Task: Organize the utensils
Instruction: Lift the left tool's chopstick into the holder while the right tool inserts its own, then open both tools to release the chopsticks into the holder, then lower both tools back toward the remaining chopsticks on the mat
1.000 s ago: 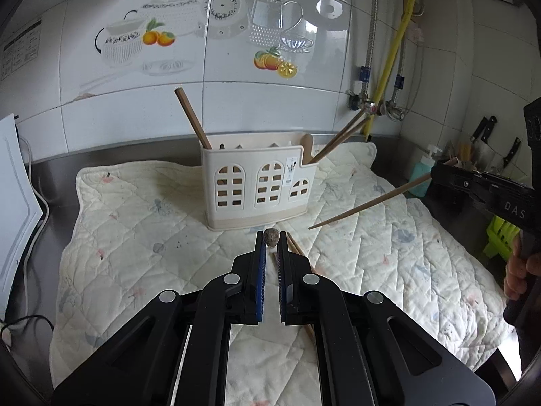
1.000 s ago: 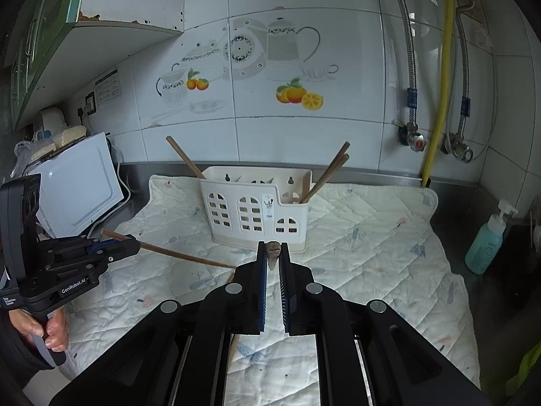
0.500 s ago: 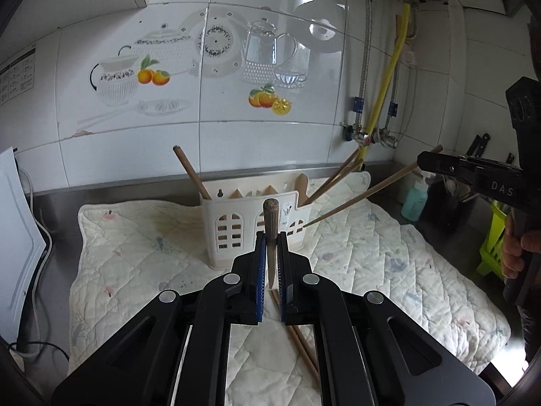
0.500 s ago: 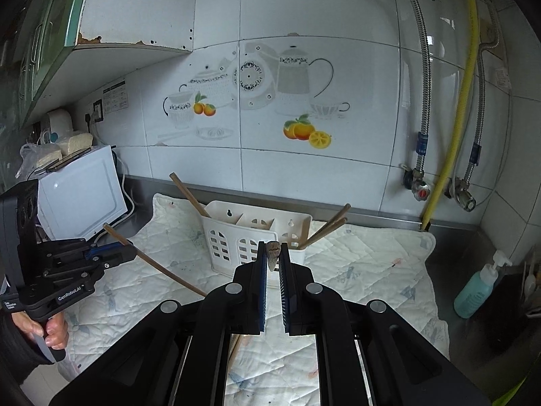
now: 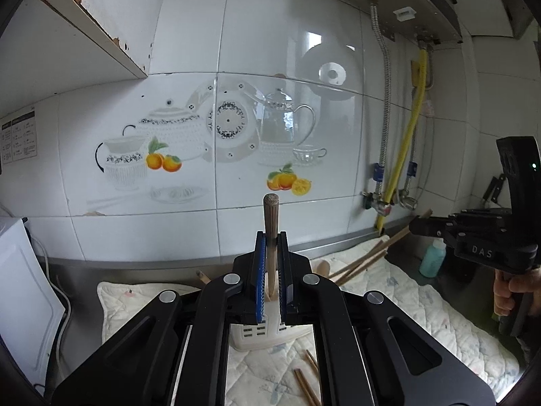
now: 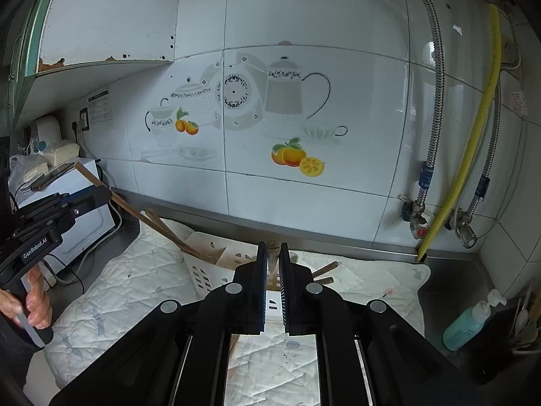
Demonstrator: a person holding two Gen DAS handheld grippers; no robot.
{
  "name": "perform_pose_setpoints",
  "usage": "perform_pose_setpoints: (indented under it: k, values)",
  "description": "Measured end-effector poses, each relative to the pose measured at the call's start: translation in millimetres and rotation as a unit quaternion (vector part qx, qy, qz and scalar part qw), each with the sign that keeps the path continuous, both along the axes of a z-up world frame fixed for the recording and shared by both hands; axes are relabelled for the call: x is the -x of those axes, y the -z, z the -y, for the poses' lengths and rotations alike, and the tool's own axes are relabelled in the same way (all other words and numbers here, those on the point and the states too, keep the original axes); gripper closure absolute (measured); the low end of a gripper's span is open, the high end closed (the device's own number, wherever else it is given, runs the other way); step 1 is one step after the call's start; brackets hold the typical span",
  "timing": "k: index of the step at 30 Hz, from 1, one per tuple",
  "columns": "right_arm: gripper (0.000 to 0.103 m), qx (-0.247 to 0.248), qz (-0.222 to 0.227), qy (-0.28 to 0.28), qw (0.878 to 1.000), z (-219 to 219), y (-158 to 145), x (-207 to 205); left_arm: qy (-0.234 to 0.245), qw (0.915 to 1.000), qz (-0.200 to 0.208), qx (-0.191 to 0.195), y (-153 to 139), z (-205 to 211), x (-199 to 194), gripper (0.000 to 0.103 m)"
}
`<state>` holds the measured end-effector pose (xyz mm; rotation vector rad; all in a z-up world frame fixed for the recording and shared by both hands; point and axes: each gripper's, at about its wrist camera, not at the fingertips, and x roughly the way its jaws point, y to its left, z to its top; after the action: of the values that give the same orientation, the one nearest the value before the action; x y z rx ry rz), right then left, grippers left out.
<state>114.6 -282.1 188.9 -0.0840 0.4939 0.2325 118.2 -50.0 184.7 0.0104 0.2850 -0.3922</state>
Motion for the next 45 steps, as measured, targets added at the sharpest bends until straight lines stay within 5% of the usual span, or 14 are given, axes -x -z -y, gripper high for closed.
perform_pose_setpoints:
  k: [17, 29, 45]
  values:
    - [0.096, -0.006, -0.076, 0.003, 0.997, -2, 16, -70, -0.031, 0.9959, -0.082, -0.024, 23, 6, -76, 0.097]
    - [0.086, -0.011, -0.060, 0.002, 0.998, -5, 12, -66, -0.032, 0.9967, -0.068, -0.030, 18, 5, -66, 0.094]
    - [0.064, -0.009, -0.031, -0.012, 0.999, -26, 53, 34, -0.042, 0.9967, -0.058, -0.039, 37, -9, 2, 0.053]
